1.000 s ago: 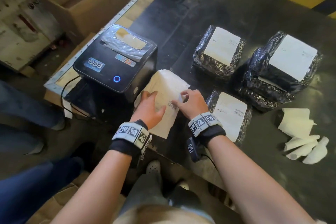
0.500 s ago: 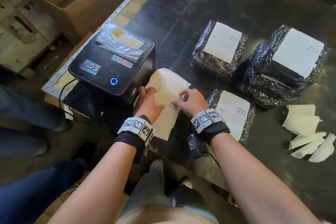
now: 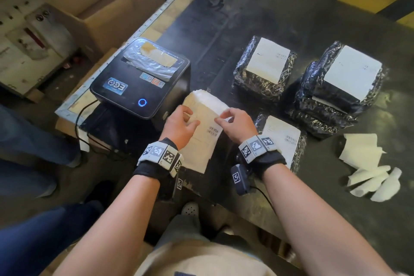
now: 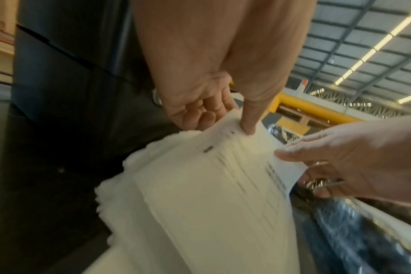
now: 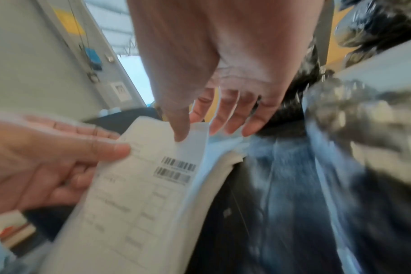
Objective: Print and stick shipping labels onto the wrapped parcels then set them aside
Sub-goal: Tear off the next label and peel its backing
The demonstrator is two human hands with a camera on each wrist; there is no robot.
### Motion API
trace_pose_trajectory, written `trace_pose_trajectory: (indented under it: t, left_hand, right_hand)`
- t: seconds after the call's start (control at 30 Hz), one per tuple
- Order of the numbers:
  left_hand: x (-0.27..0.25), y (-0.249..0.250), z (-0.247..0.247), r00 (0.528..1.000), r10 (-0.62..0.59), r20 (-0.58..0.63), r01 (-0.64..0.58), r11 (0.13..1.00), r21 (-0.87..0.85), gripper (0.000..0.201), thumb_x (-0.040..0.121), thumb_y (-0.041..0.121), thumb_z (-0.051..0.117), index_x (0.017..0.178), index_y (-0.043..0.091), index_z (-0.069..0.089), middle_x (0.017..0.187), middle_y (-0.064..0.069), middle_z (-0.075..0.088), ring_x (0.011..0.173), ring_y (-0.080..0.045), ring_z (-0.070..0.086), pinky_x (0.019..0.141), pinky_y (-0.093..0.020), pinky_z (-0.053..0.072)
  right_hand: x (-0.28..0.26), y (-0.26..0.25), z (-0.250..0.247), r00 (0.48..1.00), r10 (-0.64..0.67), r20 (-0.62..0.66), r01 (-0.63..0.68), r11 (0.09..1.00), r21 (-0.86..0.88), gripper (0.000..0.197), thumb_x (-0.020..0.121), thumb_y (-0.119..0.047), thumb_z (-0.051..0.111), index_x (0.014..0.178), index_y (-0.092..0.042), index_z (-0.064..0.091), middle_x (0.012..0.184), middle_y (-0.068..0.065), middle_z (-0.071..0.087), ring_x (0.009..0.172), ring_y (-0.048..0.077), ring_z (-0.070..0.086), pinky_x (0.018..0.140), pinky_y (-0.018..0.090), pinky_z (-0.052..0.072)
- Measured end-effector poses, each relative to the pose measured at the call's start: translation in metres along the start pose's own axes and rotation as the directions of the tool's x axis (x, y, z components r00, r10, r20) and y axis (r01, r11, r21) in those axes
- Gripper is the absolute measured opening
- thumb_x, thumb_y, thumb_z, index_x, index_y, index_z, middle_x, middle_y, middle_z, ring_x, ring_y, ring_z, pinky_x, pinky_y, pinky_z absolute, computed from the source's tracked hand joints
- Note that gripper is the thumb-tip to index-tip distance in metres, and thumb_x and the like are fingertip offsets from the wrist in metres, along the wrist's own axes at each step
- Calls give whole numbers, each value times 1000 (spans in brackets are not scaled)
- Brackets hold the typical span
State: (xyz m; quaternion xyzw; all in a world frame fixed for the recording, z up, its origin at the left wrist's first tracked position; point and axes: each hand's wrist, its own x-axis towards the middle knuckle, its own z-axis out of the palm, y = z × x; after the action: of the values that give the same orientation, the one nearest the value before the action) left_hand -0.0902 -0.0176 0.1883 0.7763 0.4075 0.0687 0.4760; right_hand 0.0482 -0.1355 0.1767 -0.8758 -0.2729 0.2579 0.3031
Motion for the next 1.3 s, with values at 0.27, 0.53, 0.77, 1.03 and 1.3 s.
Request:
trace_pose_trajectory:
  t: [0.27, 0.53, 0.77, 1.03, 1.3]
  left_hand:
    - [-18, 35, -28, 986, 168, -20, -169, 969, -180, 17, 93, 24, 60, 108, 15, 61, 98, 1, 68, 93, -9, 65, 76, -24, 53]
    - [-20, 75, -18, 963, 270, 3, -252, 905, -343, 19, 94, 23, 59, 110, 16, 53, 93, 4, 67, 82, -5, 66, 57, -13, 51]
    - [-30, 86, 27, 947, 298, 121, -268, 938, -219, 51, 89, 22, 66, 132, 16, 39, 101, -1, 61, 86, -13, 62, 66, -19, 52]
    - [-63, 106, 79, 704, 648, 292, -693, 717, 79, 37, 84, 39, 70, 119, 35, 62, 127, 3, 43, 118, -14, 33, 95, -23, 31]
    - [-62, 122, 104, 744, 591, 311, -596, 798, -91, 38, 88, 35, 65, 125, 27, 63, 113, 6, 59, 97, -6, 52, 86, -20, 45]
  right_hand:
    - [-39, -33, -61, 993, -101, -61, 118, 875, 469, 22, 88, -26, 69, 109, -20, 64, 98, -3, 70, 92, 12, 66, 79, 25, 54]
    - [-89, -4, -78, 998, -56, -41, 69, 856, 512, 6, 91, -21, 66, 95, -17, 69, 93, -5, 74, 81, 5, 70, 72, 24, 57]
    - [-111, 12, -86, 941, 56, -334, 147, 821, 552, 7, 93, -19, 64, 92, -23, 71, 93, -6, 73, 87, 11, 68, 79, 27, 57]
    - [-138, 36, -104, 903, 174, -393, 77, 833, 548, 18, 94, -29, 61, 82, -33, 73, 87, -12, 74, 89, 13, 68, 82, 31, 54]
    - [-152, 48, -125, 954, 248, -168, 70, 359, 931, 29, 101, -18, 46, 113, -3, 67, 104, 14, 73, 94, 22, 68, 78, 33, 56]
